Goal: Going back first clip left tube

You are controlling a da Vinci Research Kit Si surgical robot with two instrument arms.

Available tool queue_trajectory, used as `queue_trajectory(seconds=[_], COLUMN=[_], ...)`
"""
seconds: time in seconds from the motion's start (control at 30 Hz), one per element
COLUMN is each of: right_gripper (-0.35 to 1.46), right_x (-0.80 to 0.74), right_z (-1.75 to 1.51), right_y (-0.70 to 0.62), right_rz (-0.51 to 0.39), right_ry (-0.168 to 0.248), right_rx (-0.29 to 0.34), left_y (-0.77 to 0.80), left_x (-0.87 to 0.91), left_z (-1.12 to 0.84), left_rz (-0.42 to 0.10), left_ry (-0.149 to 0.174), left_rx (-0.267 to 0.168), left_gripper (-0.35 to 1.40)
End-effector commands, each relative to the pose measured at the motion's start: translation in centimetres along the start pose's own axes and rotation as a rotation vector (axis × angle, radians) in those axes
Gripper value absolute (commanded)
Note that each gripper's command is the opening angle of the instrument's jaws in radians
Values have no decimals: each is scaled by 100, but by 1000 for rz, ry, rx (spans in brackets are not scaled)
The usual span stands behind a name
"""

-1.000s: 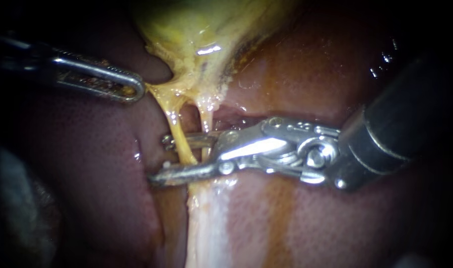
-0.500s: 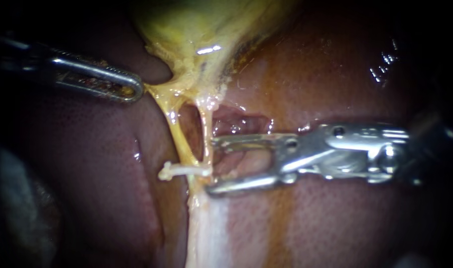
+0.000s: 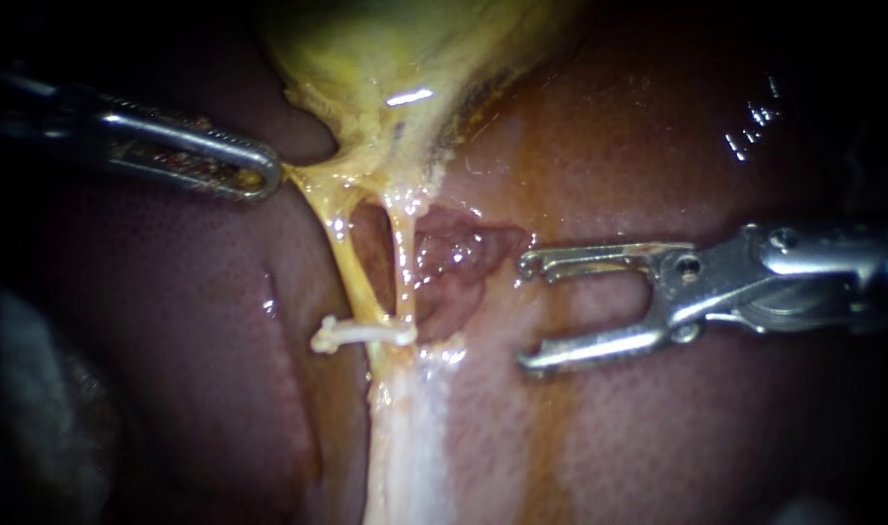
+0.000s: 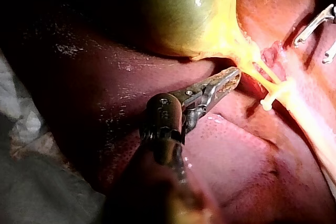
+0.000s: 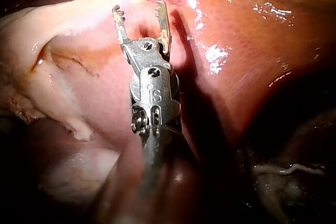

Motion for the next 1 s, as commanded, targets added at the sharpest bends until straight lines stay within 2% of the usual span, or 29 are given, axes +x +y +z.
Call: queue_trajectory(seconds=[0.03,0.27,0.6,1.0], right_gripper=[50,50,50,50], right_x=[0,-1,-2,0], right_z=[-1,-8,-12,-15], right_y=[0,2,4,4], right_rz=[-6,-11,-16,-20], right_ry=[1,1,1,2], right_rx=[1,3,3,4], left_y=[-1,-3,-16,-20], left_x=[-1,-2,-13,-16], left_z=[3,20,57,63], left_rz=[-1,1,10,13], left_ry=[1,5,-3,-10], left_rx=[4,13,-3,-3], left_gripper=[-35,-35,-35,-35])
